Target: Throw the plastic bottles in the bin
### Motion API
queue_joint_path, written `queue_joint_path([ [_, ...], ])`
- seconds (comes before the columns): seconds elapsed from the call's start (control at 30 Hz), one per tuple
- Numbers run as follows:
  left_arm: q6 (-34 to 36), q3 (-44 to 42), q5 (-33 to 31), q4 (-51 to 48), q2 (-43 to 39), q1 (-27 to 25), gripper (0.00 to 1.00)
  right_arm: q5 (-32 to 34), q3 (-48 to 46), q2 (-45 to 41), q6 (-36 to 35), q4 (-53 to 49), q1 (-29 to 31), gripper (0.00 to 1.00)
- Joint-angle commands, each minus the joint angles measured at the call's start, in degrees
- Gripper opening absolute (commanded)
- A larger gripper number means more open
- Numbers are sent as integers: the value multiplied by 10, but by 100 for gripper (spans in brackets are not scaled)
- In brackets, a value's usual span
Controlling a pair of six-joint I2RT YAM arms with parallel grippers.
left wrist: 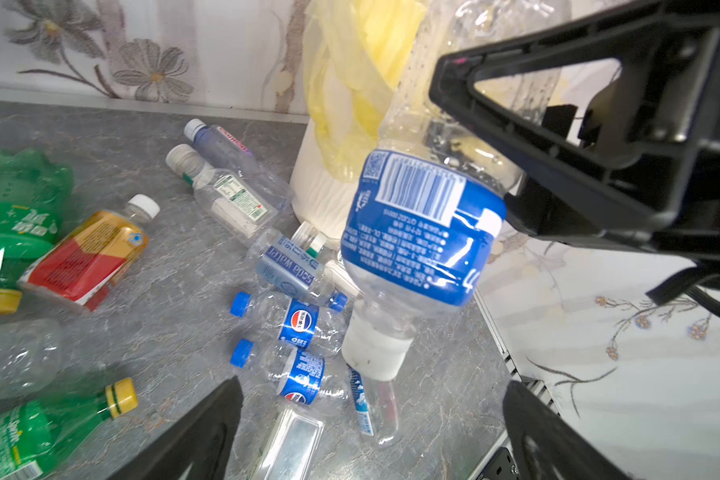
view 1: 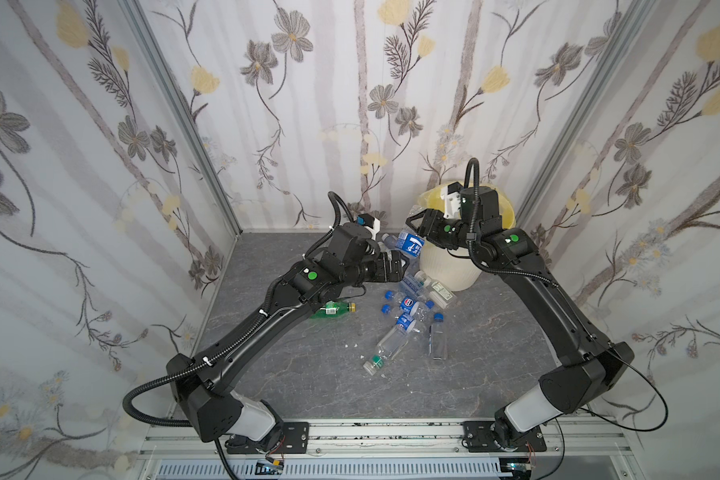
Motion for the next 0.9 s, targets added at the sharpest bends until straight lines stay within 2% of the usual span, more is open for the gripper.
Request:
queue_joint_path([
  [0.0, 35, 45, -9, 13, 29, -21, 100, 20, 14, -17, -24, -7, -26, 55],
  [0.37, 95, 281, -41, 7, 163, -83, 100, 50, 62, -109, -65, -12, -161, 55],
  [0.53, 115, 378, -53, 7, 208, -93, 100, 105, 75, -162, -104, 38, -193, 57],
  [0.73, 135, 405, -55, 4, 216, -94, 100, 133, 98, -175, -115, 78, -207, 58],
  [0.87, 136, 383, -61, 2, 203, -94, 100, 129, 92, -132, -91, 90, -207, 58],
])
